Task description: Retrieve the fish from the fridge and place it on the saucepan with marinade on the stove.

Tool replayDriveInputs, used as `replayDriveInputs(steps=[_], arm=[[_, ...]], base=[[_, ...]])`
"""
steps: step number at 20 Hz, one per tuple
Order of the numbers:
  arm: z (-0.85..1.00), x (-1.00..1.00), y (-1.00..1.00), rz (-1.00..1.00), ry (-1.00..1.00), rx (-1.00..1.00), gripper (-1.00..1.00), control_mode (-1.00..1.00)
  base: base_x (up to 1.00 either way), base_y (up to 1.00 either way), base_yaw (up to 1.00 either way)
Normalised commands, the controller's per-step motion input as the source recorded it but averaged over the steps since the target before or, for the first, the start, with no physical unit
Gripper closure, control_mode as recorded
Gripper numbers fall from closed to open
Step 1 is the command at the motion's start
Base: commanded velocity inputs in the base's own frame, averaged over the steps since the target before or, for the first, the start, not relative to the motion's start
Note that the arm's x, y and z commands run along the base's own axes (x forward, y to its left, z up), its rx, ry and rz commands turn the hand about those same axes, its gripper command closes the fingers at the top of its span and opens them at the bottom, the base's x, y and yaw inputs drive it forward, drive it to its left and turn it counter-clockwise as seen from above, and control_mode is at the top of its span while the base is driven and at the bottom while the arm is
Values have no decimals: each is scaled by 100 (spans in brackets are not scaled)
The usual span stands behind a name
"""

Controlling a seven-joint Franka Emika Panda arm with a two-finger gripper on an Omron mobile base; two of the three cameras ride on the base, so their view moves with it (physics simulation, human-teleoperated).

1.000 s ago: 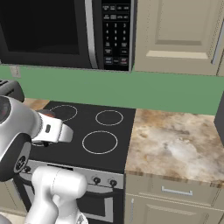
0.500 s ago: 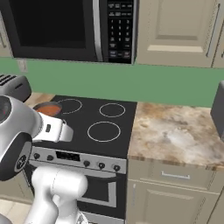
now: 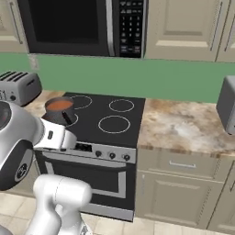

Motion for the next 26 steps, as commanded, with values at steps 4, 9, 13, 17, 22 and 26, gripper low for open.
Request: replayDriveInputs(steps=[4,9,13,17,22,26], arm=[[0,0,0,0,0,0,-100,100],[0,0,0,0,0,0,-100,100],[0,0,0,0,0,0,-100,100],[0,0,0,0,0,0,-100,100],[0,0,0,0,0,0,-100,100],[0,0,0,0,0,0,-100,100]], base=[[-52,-11,-16],[-30,-15,-41],[-20,-19,-49],[-8,-18,-53],[-1,-23,-55],[0,-28,-59]])
